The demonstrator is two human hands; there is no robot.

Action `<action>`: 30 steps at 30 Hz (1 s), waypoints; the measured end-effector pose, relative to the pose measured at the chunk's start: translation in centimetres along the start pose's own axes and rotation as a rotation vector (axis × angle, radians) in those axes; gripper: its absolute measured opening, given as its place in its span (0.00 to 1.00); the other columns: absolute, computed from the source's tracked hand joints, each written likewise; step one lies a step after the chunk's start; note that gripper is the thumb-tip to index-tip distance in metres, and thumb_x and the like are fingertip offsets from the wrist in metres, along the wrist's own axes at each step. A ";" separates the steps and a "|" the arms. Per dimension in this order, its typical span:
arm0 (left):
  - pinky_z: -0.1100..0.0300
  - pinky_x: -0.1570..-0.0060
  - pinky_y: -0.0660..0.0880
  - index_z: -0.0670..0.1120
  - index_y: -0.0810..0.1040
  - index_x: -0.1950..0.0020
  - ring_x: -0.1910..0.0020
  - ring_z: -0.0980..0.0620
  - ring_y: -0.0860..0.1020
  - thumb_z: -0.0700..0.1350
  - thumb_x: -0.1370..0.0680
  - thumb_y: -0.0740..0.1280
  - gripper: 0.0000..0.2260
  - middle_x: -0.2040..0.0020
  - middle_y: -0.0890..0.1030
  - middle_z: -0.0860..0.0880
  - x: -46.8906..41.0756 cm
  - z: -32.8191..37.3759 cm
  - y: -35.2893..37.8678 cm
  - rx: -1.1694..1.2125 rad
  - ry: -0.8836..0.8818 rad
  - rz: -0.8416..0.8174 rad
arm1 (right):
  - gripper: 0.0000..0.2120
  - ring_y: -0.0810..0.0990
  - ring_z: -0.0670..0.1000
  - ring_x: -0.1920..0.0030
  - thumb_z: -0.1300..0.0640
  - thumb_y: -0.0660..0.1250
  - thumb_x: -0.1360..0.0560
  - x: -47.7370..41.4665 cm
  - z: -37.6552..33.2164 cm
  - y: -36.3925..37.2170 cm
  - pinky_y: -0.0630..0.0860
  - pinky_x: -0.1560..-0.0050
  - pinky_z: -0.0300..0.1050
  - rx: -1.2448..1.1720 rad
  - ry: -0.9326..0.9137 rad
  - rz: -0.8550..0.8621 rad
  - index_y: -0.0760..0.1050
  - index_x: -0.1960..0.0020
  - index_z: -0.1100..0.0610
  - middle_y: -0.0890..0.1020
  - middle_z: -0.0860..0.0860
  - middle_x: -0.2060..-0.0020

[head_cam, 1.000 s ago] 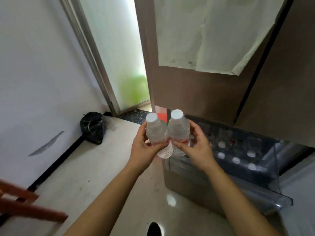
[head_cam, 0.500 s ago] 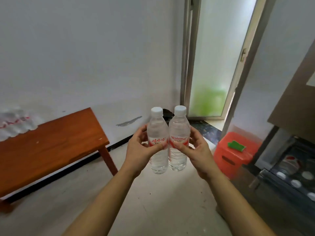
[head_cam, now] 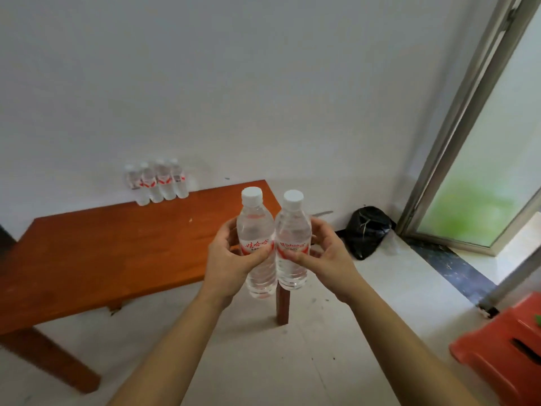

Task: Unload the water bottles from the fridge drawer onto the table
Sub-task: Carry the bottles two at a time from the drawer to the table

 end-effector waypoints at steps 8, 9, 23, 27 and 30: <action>0.49 0.41 0.79 0.56 0.72 0.32 0.41 0.55 0.80 0.43 0.33 0.80 0.32 0.40 0.81 0.58 -10.5 -4.3 -9.4 -0.099 0.013 0.104 | 0.35 0.79 0.45 0.37 0.49 0.81 0.33 -13.8 4.1 10.0 0.77 0.35 0.55 0.004 -0.010 -0.113 0.69 0.31 0.43 0.79 0.41 0.38; 0.48 0.41 0.78 0.56 0.73 0.32 0.41 0.54 0.80 0.43 0.33 0.80 0.32 0.40 0.81 0.57 -12.2 -4.7 -10.4 -0.116 0.019 0.117 | 0.35 0.78 0.44 0.37 0.48 0.80 0.33 -15.8 4.6 11.0 0.77 0.35 0.54 0.003 -0.013 -0.123 0.69 0.31 0.43 0.79 0.40 0.39; 0.56 0.46 0.79 0.58 0.70 0.33 0.45 0.57 0.82 0.42 0.36 0.82 0.36 0.42 0.83 0.57 -36.1 -8.2 -24.3 -0.248 -0.026 0.381 | 0.41 0.76 0.40 0.37 0.47 0.80 0.33 -44.6 7.4 25.4 0.77 0.37 0.45 0.010 -0.103 -0.328 0.64 0.26 0.45 0.77 0.38 0.38; 0.51 0.43 0.79 0.52 0.69 0.30 0.42 0.53 0.81 0.41 0.36 0.82 0.38 0.40 0.82 0.54 -40.1 -11.8 -29.7 -0.258 -0.101 0.439 | 0.34 0.76 0.37 0.39 0.51 0.80 0.31 -49.8 9.9 29.7 0.77 0.36 0.46 0.079 -0.102 -0.344 0.68 0.31 0.45 0.78 0.35 0.41; 0.51 0.43 0.79 0.50 0.69 0.30 0.43 0.52 0.80 0.40 0.36 0.82 0.38 0.40 0.81 0.53 -43.3 -15.5 -34.5 -0.277 -0.165 0.482 | 0.33 0.76 0.35 0.41 0.52 0.80 0.32 -53.8 13.1 32.2 0.77 0.36 0.47 0.135 -0.056 -0.321 0.67 0.33 0.43 0.77 0.35 0.41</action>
Point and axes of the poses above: each hand's wrist, its own x-axis away from the middle knuckle, its own y-axis out of the palm, z = x × y, the point moved 6 cm from there along -x, towards the middle knuckle
